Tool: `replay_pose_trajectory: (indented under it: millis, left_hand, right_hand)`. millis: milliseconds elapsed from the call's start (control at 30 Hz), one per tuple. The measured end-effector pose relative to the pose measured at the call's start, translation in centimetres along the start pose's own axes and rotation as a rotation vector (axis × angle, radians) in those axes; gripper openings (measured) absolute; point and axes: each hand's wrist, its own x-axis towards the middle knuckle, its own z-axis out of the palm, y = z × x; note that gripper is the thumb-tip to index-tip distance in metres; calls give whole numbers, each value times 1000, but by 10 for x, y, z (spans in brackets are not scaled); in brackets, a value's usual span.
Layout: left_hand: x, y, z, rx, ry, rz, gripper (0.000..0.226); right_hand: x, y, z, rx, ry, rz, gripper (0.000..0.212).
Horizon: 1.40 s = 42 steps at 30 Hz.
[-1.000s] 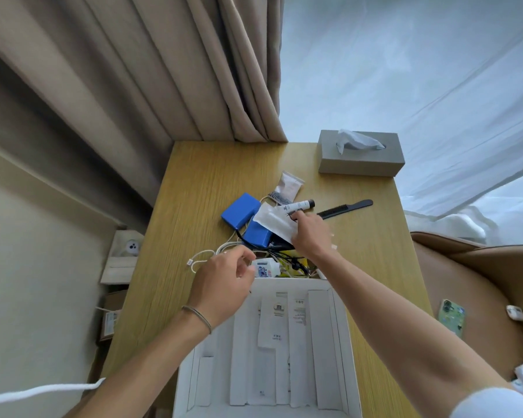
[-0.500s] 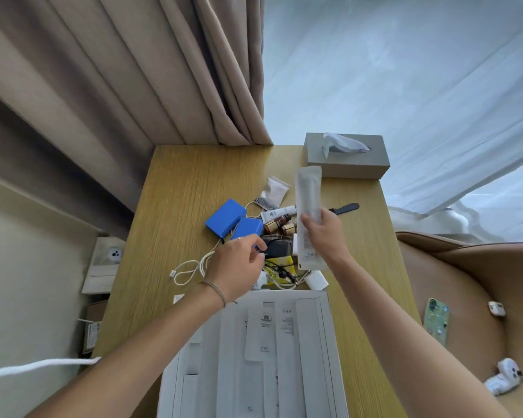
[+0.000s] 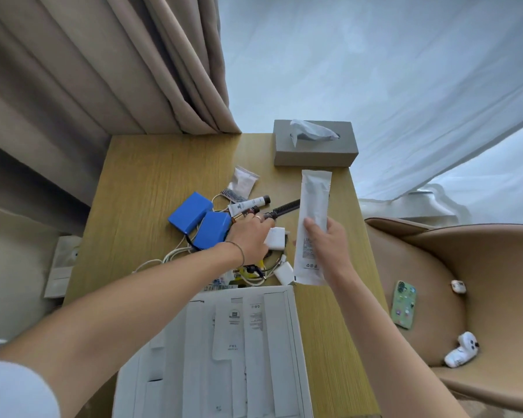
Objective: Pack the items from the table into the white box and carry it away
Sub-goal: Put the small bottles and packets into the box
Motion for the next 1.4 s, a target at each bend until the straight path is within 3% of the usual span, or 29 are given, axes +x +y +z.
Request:
replay_pose_trajectory:
  millis: [200, 400, 533, 700, 800, 967, 1200, 1400]
  left_hand:
    - [24, 13, 18, 329, -3, 84, 57]
    - [37, 27, 23, 340, 46, 70, 43]
    - [28, 28, 14, 132, 138, 11, 50]
    - [-6, 19, -14, -425, 215, -121, 57]
    - [-38, 5, -31, -620, 261, -206, 62]
    - [-91, -18, -44, -771, 398, -360, 53]
    - [-161, -38, -48, -930, 494, -423, 38]
    - [-202, -36, -45, -981, 509, -440, 46]
  right_hand:
    - [-13, 1, -9, 60, 21, 63, 16]
    - [-31, 0, -16, 124, 2, 85, 16]
    - [-48, -1, -16, 108, -43, 65, 21]
    - [-73, -9, -6, 105, -101, 46, 29]
    - [-97, -3, 5, 54, -130, 36, 35]
    - [-134, 18, 26, -146, -274, 30, 33]
    - [-149, 54, 62, -507, -520, 208, 17]
    - [-144, 90, 86, -683, -635, 256, 15]
